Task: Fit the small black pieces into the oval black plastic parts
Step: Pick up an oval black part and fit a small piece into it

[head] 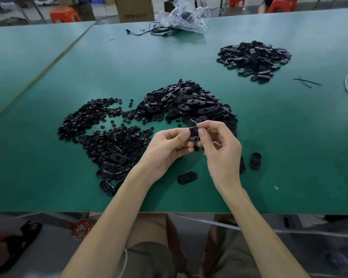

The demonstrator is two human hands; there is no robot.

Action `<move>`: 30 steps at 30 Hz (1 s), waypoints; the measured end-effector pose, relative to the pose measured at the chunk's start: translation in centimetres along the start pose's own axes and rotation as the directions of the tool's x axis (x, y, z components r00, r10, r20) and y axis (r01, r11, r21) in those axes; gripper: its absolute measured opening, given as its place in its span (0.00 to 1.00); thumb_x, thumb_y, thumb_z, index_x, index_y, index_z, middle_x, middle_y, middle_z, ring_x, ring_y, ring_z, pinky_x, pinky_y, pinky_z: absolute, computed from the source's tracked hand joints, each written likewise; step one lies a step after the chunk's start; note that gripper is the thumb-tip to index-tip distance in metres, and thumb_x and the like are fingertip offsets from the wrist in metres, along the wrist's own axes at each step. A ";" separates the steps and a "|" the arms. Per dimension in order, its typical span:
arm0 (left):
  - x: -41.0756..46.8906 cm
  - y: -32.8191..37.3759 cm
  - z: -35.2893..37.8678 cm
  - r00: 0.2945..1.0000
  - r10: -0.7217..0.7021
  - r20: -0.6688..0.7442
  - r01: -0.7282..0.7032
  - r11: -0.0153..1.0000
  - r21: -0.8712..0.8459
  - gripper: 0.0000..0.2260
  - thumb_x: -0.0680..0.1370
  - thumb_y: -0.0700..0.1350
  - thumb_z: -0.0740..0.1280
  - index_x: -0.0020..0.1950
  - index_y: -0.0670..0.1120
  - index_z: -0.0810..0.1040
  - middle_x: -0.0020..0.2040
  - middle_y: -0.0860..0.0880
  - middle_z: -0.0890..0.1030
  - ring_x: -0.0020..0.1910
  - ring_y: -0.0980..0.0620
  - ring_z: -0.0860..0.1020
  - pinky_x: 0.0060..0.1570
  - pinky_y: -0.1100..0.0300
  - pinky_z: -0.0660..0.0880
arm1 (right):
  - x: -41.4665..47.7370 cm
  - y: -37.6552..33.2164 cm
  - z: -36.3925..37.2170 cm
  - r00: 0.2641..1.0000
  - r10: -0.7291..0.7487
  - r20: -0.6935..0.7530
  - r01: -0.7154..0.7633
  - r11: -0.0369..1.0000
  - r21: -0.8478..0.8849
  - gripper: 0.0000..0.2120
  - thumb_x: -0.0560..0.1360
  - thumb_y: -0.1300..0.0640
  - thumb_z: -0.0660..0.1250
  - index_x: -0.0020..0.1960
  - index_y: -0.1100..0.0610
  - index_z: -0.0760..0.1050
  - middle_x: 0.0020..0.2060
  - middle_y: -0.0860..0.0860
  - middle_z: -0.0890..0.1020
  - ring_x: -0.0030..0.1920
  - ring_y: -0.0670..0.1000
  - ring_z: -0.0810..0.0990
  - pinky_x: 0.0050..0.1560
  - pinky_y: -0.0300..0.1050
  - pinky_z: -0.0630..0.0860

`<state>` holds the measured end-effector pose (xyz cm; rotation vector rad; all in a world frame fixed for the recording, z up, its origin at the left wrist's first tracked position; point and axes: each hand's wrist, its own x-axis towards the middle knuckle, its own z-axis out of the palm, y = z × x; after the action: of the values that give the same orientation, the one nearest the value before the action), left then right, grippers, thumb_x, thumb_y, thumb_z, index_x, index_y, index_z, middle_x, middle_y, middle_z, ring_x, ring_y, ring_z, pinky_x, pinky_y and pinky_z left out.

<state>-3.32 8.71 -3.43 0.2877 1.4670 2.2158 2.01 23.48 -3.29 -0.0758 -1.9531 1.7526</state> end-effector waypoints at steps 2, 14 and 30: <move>0.0 0.1 0.1 1.000 -0.012 -0.007 0.012 1.000 0.008 0.08 0.79 0.47 0.71 0.47 0.44 0.88 0.42 0.46 0.84 0.39 0.53 0.81 0.47 0.61 0.81 | 0.0 0.1 0.1 1.000 -0.004 0.003 0.004 1.000 -0.014 0.05 0.82 0.60 0.70 0.54 0.52 0.82 0.45 0.45 0.84 0.41 0.49 0.83 0.41 0.46 0.77; -0.1 0.3 0.8 0.999 0.016 -0.047 -0.014 0.999 0.045 0.15 0.79 0.44 0.71 0.59 0.33 0.82 0.39 0.46 0.82 0.39 0.53 0.80 0.43 0.61 0.80 | 0.0 0.0 0.0 0.999 -0.025 0.033 0.024 1.000 0.017 0.06 0.81 0.61 0.71 0.53 0.51 0.82 0.46 0.46 0.85 0.46 0.50 0.83 0.43 0.46 0.80; -0.1 0.0 1.0 0.994 0.088 -0.065 -0.079 0.988 0.133 0.03 0.82 0.38 0.70 0.53 0.41 0.83 0.43 0.44 0.84 0.38 0.50 0.81 0.44 0.58 0.82 | 0.1 0.2 -0.1 0.999 0.044 0.018 -0.045 0.995 0.088 0.05 0.81 0.60 0.72 0.54 0.52 0.83 0.44 0.46 0.86 0.43 0.48 0.85 0.43 0.41 0.80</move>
<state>-2.79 9.43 -3.05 0.3221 1.6692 2.2199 1.87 23.60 -3.40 -0.0756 -1.8955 1.8712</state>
